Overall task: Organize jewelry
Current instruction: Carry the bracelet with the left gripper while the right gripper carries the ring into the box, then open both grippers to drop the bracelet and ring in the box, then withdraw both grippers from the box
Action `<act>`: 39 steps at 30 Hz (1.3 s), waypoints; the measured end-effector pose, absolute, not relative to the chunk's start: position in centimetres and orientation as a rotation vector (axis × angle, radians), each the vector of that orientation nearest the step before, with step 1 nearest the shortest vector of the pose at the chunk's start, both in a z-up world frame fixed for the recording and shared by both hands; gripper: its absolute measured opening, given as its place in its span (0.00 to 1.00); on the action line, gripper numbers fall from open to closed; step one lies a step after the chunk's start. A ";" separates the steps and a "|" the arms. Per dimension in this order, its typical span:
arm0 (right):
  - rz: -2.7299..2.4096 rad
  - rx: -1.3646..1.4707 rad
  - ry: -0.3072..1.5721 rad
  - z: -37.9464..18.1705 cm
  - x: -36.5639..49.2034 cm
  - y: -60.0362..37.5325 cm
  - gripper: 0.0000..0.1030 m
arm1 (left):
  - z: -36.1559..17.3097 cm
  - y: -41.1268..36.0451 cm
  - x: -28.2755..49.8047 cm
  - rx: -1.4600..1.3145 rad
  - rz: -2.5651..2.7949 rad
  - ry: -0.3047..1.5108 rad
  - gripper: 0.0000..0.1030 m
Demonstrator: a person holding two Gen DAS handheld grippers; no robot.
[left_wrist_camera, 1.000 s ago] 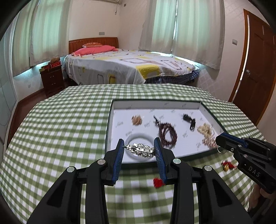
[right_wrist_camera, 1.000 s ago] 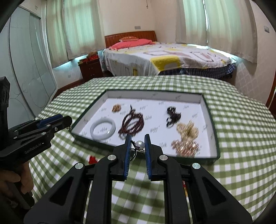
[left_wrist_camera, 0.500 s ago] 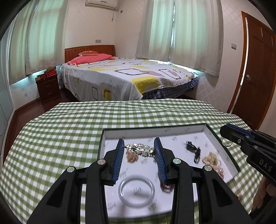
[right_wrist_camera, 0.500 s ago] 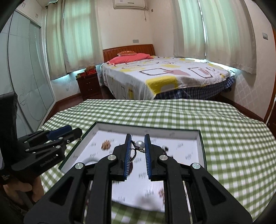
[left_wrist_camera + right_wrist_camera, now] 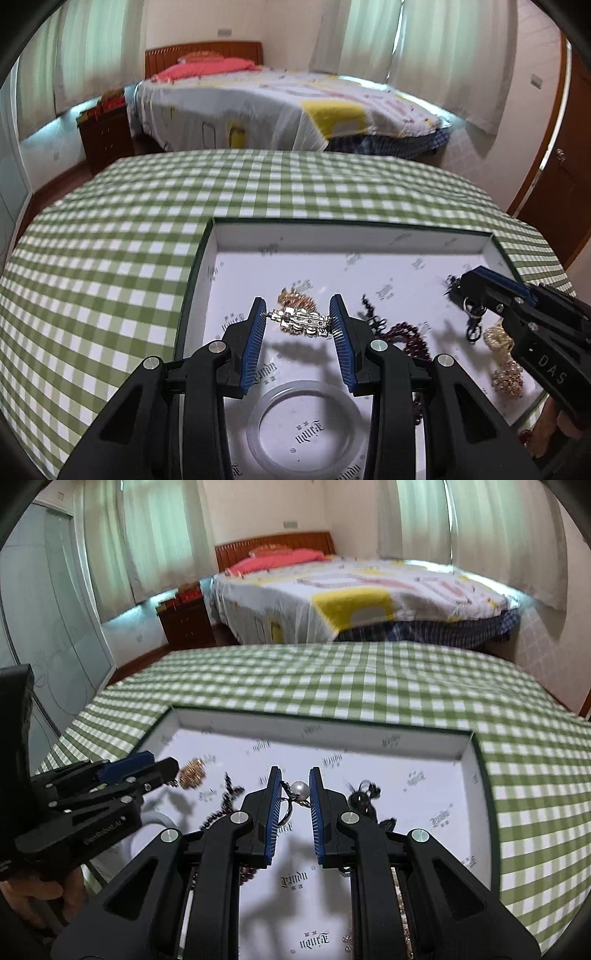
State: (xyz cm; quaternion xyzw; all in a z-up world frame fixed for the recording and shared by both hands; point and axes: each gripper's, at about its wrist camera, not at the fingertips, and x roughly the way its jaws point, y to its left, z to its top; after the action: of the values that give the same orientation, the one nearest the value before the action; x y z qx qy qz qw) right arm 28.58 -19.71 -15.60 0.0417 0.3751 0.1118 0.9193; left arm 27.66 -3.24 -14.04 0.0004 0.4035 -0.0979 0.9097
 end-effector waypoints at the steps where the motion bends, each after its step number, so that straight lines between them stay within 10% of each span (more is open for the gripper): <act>1: 0.230 0.086 0.782 -15.8 28.7 -19.7 0.15 | -14.2 -3.2 27.8 -0.001 -0.199 0.842 0.35; 39: 0.166 0.128 0.731 -13.0 21.8 -22.9 0.25 | -11.3 -2.2 21.7 -0.044 -0.235 0.746 0.46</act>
State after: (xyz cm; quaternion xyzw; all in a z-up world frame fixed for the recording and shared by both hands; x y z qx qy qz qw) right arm 21.83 -22.88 -13.04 0.0625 0.3567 0.0811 0.9286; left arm 21.74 -2.24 -11.34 -0.0214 0.3635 -0.1143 0.9243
